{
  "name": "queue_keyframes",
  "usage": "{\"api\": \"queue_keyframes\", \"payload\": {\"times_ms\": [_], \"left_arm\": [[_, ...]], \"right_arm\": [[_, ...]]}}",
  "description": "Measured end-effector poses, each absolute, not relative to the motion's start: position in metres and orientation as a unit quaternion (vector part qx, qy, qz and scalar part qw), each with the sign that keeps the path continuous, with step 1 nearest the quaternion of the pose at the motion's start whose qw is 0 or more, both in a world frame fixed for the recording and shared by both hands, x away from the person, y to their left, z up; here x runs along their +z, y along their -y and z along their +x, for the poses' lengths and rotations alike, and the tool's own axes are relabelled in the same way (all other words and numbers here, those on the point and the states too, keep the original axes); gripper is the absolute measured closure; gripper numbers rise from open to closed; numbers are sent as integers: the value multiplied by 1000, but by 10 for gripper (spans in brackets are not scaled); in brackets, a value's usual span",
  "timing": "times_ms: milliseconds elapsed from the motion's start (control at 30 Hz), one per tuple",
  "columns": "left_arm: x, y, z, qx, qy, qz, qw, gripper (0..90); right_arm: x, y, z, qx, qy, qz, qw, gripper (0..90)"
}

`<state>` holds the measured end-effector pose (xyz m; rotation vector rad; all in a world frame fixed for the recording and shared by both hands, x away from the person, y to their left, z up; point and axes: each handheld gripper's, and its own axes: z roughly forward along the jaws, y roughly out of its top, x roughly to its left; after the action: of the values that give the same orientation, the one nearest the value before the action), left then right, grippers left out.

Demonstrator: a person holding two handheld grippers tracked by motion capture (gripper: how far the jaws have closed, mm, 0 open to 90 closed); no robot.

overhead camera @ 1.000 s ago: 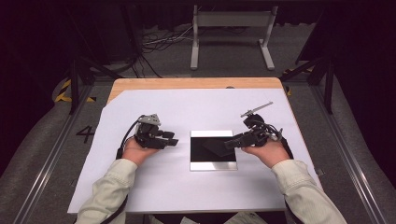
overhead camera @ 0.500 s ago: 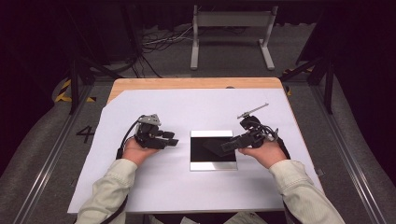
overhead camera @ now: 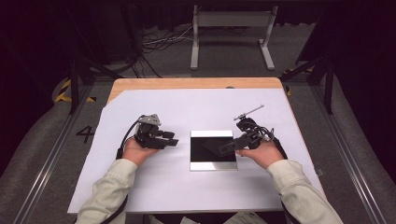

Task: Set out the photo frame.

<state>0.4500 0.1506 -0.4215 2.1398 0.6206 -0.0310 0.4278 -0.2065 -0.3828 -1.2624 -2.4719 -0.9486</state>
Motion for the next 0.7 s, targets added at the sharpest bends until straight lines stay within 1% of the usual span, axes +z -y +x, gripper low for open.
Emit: {"api": "queue_keyframes", "payload": {"times_ms": [367,700], "left_arm": [[-422,-152,450,-12,-249,862,441,574],[-424,-165,443,-6,-264,859,438,574]], "right_arm": [[-385,199,428,-312,841,-426,117,324],[-392,194,432,-306,839,-427,139,331]]}}
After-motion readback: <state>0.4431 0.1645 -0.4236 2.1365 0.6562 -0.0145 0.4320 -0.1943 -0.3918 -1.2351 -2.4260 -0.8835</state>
